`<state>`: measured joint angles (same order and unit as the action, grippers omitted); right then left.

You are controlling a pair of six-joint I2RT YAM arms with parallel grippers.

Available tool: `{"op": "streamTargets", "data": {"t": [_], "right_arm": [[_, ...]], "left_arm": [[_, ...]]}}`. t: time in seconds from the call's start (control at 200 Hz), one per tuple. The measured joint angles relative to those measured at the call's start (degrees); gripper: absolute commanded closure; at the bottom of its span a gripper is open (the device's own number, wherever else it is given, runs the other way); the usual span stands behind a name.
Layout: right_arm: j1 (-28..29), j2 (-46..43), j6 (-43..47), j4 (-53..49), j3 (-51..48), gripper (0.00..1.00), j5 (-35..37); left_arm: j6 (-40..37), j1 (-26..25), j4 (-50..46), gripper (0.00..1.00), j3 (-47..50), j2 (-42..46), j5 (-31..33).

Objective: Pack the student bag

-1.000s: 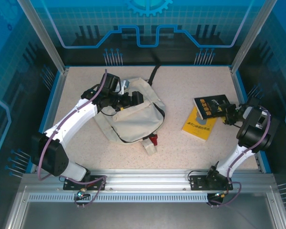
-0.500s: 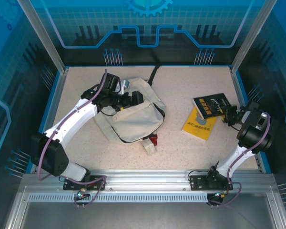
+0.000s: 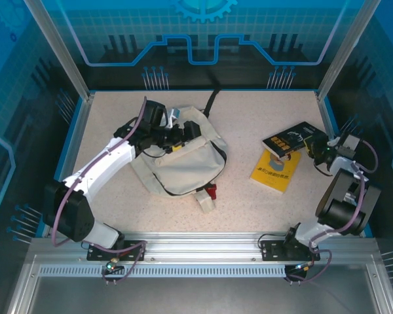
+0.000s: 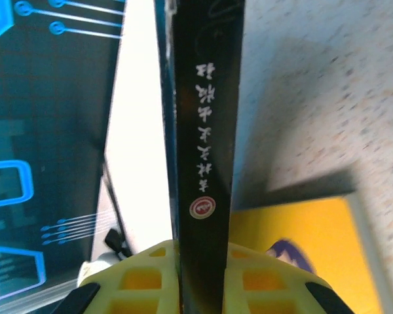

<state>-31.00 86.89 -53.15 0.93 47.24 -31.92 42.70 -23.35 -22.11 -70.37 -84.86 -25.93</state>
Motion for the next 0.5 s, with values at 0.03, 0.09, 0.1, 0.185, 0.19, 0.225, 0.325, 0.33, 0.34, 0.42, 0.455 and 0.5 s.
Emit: {"op": "streamTargets", "data": {"t": [0.03,0.09,0.1,0.185,0.19,0.225,0.325,0.33,0.34,0.42,0.455,0.5], "right_arm": [[0.72,-1.40,-0.90,-0.07,-0.52,0.90,-0.15],[2.40,-3.91,-2.95,0.22,-1.84,0.90,-0.48],[2.84,-4.35,-3.45,0.42,-2.21,0.90,-0.48],[5.92,-7.82,-7.65,2.05,-5.20,0.90,-0.96],[6.25,-8.11,-8.13,2.23,-5.46,0.90,-1.03],[7.61,-9.33,-10.01,2.89,-6.62,0.90,-1.27],[11.56,-12.76,-15.06,4.48,-8.94,0.89,-1.01],[11.72,-12.87,-15.23,4.55,-8.98,0.89,-0.94],[12.15,-13.22,-15.67,4.68,-9.09,0.89,-0.83],[15.45,-15.89,-18.99,6.01,-9.38,0.89,0.13],[16.76,-16.98,-20.04,6.75,-9.38,0.89,0.52],[18.40,-18.36,-21.11,7.39,-9.38,0.89,1.33]], "left_arm": [[2.36,-0.46,2.40,0.01,1.29,-0.13,-0.50],[7.10,-1.51,7.45,0.01,3.72,-0.72,-1.20],[8.28,-1.77,8.31,0.01,4.17,-0.94,-1.27],[16.09,-3.98,16.63,0.01,7.23,-3.08,-1.90],[16.50,-4.11,17.05,0.01,7.37,-3.23,-1.90],[19.89,-5.20,20.46,0.01,8.44,-4.31,-1.95],[28.00,-8.17,29.11,0.01,9.73,-7.56,-1.86],[28.28,-8.31,29.38,0.01,9.77,-7.69,-1.81],[29.14,-8.61,30.36,0.01,9.79,-8.04,-1.79],[34.93,-10.86,37.20,0.01,9.79,-10.73,-1.75],[37.40,-11.80,40.09,0.01,9.79,-11.87,-1.49],[40.17,-12.83,43.25,0.01,9.79,-13.09,-1.29]]}}
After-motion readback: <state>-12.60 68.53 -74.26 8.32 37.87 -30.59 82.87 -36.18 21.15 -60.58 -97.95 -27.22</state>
